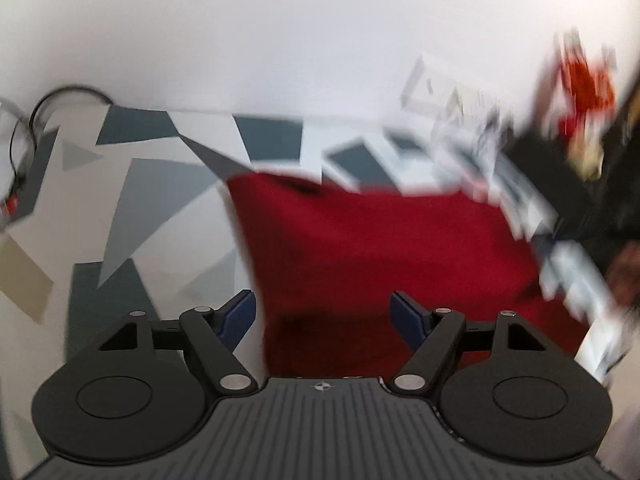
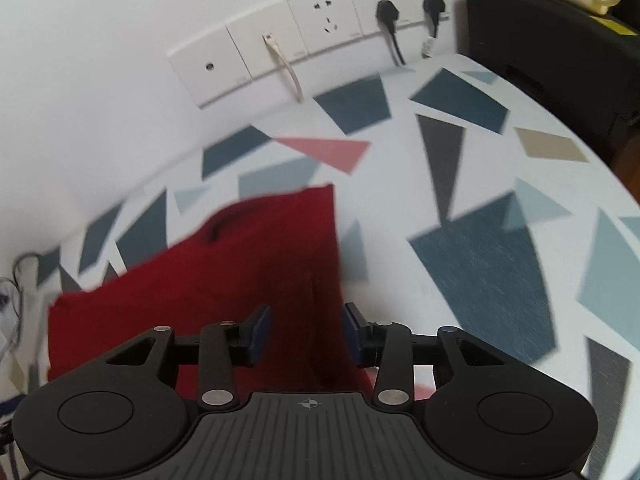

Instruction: Fold clothes

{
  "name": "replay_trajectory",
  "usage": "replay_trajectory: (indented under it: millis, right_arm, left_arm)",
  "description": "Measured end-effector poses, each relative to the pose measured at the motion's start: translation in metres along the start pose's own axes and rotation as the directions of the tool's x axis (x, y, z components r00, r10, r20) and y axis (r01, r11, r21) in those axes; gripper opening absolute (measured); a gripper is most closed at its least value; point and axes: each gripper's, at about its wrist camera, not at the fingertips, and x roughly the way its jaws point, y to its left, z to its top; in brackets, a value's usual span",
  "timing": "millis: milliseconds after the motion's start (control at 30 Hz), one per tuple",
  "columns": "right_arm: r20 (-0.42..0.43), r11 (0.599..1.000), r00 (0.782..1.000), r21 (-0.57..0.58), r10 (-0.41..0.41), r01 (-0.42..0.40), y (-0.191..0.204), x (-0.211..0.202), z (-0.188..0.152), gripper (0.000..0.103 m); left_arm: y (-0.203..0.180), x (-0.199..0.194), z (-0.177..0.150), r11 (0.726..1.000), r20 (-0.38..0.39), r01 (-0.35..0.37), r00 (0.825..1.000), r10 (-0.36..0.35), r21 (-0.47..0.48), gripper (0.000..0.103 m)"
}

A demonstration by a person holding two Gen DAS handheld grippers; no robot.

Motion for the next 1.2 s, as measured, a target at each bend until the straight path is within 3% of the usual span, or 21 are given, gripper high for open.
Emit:
replay_trajectory:
  millis: [100, 167, 267, 333, 367, 533, 633, 700, 767, 800, 867, 967, 1067, 1133, 1200]
  right_arm:
    - [-0.013, 1.000, 1.000, -0.012, 0.013, -0.014, 0.005, 0.027, 0.006, 0.030]
    - [-0.005, 1.000, 1.000, -0.008, 0.000, 0.000, 0.008, 0.037, 0.005, 0.017]
    - [0.036, 0.999, 0.999, 0.049, -0.009, 0.007, 0.007, 0.044, -0.001, 0.014]
    - [0.058, 0.995, 0.998, 0.100, 0.004, -0.010, 0.004, 0.045, -0.009, 0.009]
    - [0.072, 0.994, 0.997, 0.111, 0.004, -0.012, 0.003, 0.042, -0.011, 0.006]
    - [0.212, 0.997, 0.976, 0.075, -0.044, 0.029, 0.011, 0.013, -0.012, 0.005]
    - [0.216, 0.999, 0.975, 0.033, -0.044, 0.037, 0.015, 0.023, 0.006, 0.006]
    - [0.206, 0.997, 0.976, 0.036, -0.067, 0.061, 0.015, 0.041, 0.017, 0.012]
    - [0.208, 0.993, 0.971, 0.054, -0.113, 0.104, 0.013, 0.057, 0.027, 0.035]
    - [0.235, 0.988, 0.961, 0.084, -0.145, 0.128, 0.009, 0.056, 0.030, 0.037]
    - [0.269, 0.986, 0.954, 0.135, -0.131, 0.097, -0.001, 0.043, 0.033, 0.039]
    - [0.255, 0.989, 0.963, 0.135, -0.087, 0.054, -0.015, 0.021, 0.026, 0.039]
    - [0.240, 0.995, 0.969, 0.098, -0.058, 0.035, -0.023, 0.003, 0.005, 0.037]
    - [0.217, 0.997, 0.975, 0.060, -0.052, 0.040, -0.021, -0.001, -0.012, 0.037]
    - [0.184, 0.999, 0.982, 0.004, -0.043, 0.043, -0.014, 0.004, -0.026, 0.037]
  left_arm:
    - [0.007, 0.028, 0.025, 0.994, 0.010, -0.097, 0.995, 0.098, -0.053, 0.075]
    - [0.014, 0.053, 0.040, 0.980, 0.011, -0.169, 0.985, 0.171, -0.102, 0.070]
    - [0.020, 0.079, 0.054, 0.965, 0.022, -0.200, 0.978, 0.206, -0.169, 0.061]
    - [0.021, 0.090, 0.058, 0.963, 0.039, -0.194, 0.978, 0.205, -0.186, 0.033]
    - [0.021, 0.092, 0.059, 0.965, 0.046, -0.184, 0.980, 0.196, -0.186, 0.005]
    - [0.017, 0.086, 0.054, 0.960, 0.099, -0.209, 0.968, 0.230, -0.184, 0.004]
    - [0.027, 0.093, 0.055, 0.944, 0.090, -0.231, 0.962, 0.258, -0.237, 0.004]
    - [0.032, 0.101, 0.053, 0.935, 0.083, -0.238, 0.960, 0.267, -0.263, 0.004]
    - [0.033, 0.105, 0.049, 0.928, 0.076, -0.246, 0.958, 0.277, -0.280, 0.009]
    - [0.031, 0.103, 0.048, 0.925, 0.075, -0.255, 0.955, 0.286, -0.282, 0.011]
    - [0.025, 0.093, 0.047, 0.931, 0.080, -0.253, 0.956, 0.282, -0.263, 0.019]
    - [0.015, 0.074, 0.042, 0.950, 0.091, -0.230, 0.963, 0.253, -0.213, 0.020]
    - [-0.001, 0.062, 0.028, 0.964, 0.048, -0.220, 0.972, 0.229, -0.146, 0.021]
    - [-0.015, 0.058, 0.015, 0.972, 0.018, -0.220, 0.975, 0.222, -0.087, 0.026]
    - [-0.026, 0.054, 0.003, 0.969, 0.001, -0.244, 0.970, 0.244, -0.035, 0.038]
